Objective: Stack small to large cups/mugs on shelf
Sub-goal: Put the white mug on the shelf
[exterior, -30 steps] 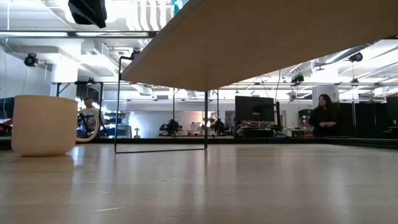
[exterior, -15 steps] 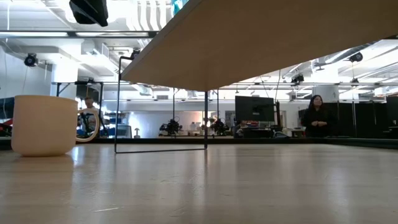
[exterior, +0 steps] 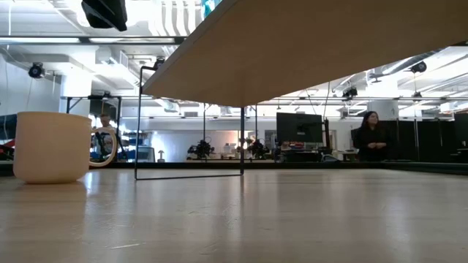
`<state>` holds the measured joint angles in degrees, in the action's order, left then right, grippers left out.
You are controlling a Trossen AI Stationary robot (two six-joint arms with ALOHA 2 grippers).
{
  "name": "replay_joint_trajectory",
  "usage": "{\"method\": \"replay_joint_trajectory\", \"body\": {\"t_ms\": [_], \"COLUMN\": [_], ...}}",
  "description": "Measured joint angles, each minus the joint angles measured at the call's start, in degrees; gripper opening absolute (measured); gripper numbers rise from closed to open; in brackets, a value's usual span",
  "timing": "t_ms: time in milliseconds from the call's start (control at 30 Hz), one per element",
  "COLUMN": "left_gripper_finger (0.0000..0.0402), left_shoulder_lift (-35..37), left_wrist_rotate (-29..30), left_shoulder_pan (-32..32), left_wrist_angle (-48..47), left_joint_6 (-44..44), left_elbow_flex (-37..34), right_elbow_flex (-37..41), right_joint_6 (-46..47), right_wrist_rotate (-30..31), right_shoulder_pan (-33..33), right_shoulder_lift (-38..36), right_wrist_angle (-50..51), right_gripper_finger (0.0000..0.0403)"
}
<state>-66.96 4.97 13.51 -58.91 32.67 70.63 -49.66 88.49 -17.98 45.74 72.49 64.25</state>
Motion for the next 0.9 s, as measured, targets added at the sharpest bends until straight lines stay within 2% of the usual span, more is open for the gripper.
{"method": "replay_joint_trajectory", "body": {"t_ms": [200, 300, 467, 567, 700, 900], "left_gripper_finger": [0.0125, 0.0125, 0.0125, 0.0125, 0.0125, 0.0125], "left_shoulder_lift": [0.0, 0.0, 0.0, 0.0, 0.0, 0.0], "left_wrist_rotate": [0.0, 0.0, 0.0, 0.0, 0.0, 0.0], "left_shoulder_pan": [0.0, 0.0, 0.0, 0.0, 0.0, 0.0], "left_wrist_angle": [0.4, 0.8, 2.5, 3.3, 3.6, 4.8], "left_joint_6": [0.0, 0.0, 0.0, 0.0, 0.0, 0.0], "left_elbow_flex": [0.0, 0.0, 0.0, 0.0, 0.0, 0.0], "right_elbow_flex": [-5.4, -9.6, -17.7, -20.6, -22.8, -25.2], "right_joint_6": [0.0, 0.0, -0.5, -3.9, -7.3, -14.7], "right_wrist_rotate": [0.1, 0.5, 4.9, 8.9, 14.7, 18.4], "right_shoulder_pan": [0.0, 0.0, -0.2, -0.8, -2.7, -7.3], "right_shoulder_lift": [0.0, 0.0, -0.2, -1.9, -2.2, -2.2], "right_wrist_angle": [4.0, 11.7, 27.3, 23.9, 26.2, 26.0], "right_gripper_finger": [0.0015, 0.0014, 0.0014, 0.0014, 0.0014, 0.0013]}}
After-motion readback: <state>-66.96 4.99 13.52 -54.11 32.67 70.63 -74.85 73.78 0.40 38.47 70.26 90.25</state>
